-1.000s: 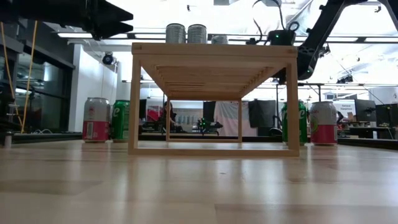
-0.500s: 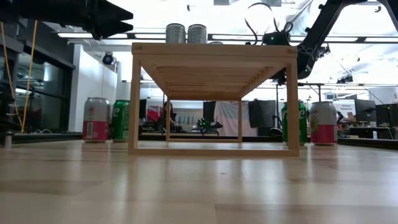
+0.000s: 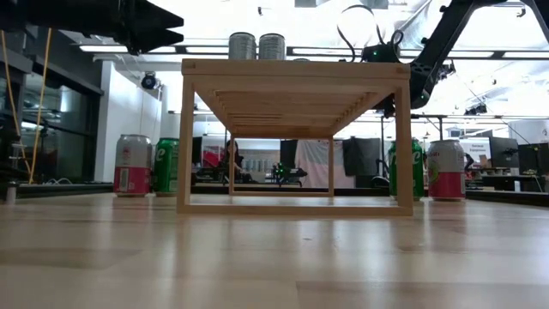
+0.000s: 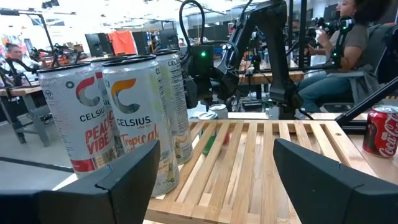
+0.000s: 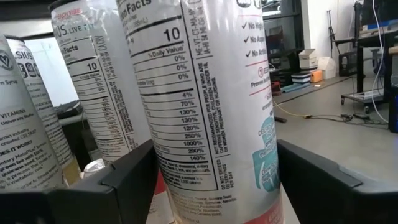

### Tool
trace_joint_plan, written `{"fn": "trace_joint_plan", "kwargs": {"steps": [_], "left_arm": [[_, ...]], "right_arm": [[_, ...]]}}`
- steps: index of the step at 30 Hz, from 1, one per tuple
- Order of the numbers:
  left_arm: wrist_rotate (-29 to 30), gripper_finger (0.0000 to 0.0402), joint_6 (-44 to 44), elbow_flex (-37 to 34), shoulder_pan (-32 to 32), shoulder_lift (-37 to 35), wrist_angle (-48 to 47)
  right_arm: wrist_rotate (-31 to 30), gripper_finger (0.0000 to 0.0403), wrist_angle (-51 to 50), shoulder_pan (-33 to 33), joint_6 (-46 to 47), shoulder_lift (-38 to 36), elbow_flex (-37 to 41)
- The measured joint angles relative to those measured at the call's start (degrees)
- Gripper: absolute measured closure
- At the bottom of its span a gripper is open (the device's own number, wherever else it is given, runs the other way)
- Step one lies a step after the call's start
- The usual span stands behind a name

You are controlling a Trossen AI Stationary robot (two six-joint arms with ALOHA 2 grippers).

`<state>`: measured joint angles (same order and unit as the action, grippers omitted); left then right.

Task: Place canned beverage on shelf
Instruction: Put the white pink soda can aligned with the other white pink soda cans on the shelf

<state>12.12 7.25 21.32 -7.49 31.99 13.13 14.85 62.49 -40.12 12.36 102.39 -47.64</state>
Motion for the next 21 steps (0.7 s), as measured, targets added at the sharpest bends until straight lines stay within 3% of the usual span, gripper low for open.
{"fn": "trace_joint_plan", "kwargs": {"steps": [21], "left_arm": [[0.0, 0.0096, 0.0, 0.0, 0.0, 0.0, 0.0]], "right_arm": [[2.3, 0.0109, -0.5, 0.2, 2.2, 0.0, 0.0]]}}
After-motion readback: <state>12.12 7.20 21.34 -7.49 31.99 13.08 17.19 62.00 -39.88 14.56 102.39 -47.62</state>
